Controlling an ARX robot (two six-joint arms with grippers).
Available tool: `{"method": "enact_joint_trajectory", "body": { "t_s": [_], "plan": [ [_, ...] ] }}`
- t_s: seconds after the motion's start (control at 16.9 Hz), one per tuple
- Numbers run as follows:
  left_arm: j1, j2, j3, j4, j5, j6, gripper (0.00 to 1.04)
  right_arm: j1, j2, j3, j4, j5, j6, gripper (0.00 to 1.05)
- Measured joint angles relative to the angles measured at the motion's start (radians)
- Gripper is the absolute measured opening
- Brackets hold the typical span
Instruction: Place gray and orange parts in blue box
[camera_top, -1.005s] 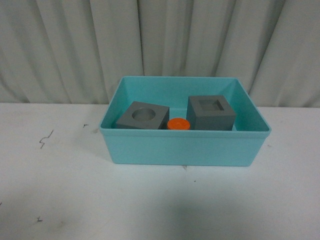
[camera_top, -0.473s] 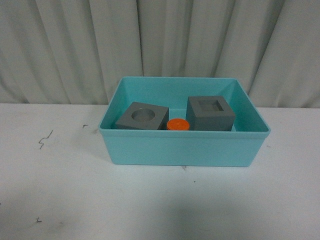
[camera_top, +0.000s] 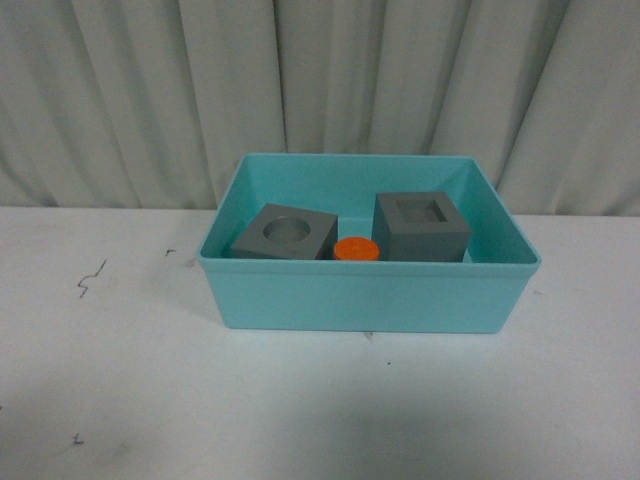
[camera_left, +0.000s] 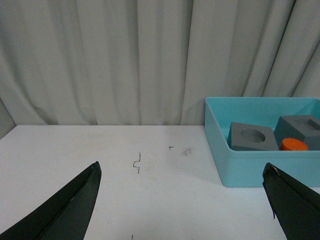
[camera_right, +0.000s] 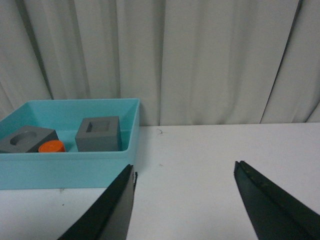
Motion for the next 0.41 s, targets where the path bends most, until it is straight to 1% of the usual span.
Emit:
{"method": "enact_joint_trajectory", "body": {
  "t_s": [0.06, 0.18, 0.24, 0.3, 0.41],
  "plan": [
    [0.0, 0.0, 0.0, 0.0, 0.0, 0.0, 0.98, 0.0, 0.0, 0.0, 0.0, 0.0, 0.0, 0.71],
    [0.0, 0.0, 0.0, 0.0, 0.0, 0.0, 0.98, 0.0, 0.0, 0.0, 0.0, 0.0, 0.0, 0.96],
    [0.0, 0.0, 0.0, 0.0, 0.0, 0.0, 0.98, 0.0, 0.0, 0.0, 0.0, 0.0, 0.0, 1.0],
    [0.0, 0.0, 0.0, 0.0, 0.0, 0.0, 0.98, 0.0, 0.0, 0.0, 0.0, 0.0, 0.0, 0.97],
    [0.0, 0.0, 0.0, 0.0, 0.0, 0.0, 0.98, 0.0, 0.0, 0.0, 0.0, 0.0, 0.0, 0.98]
  ]
}}
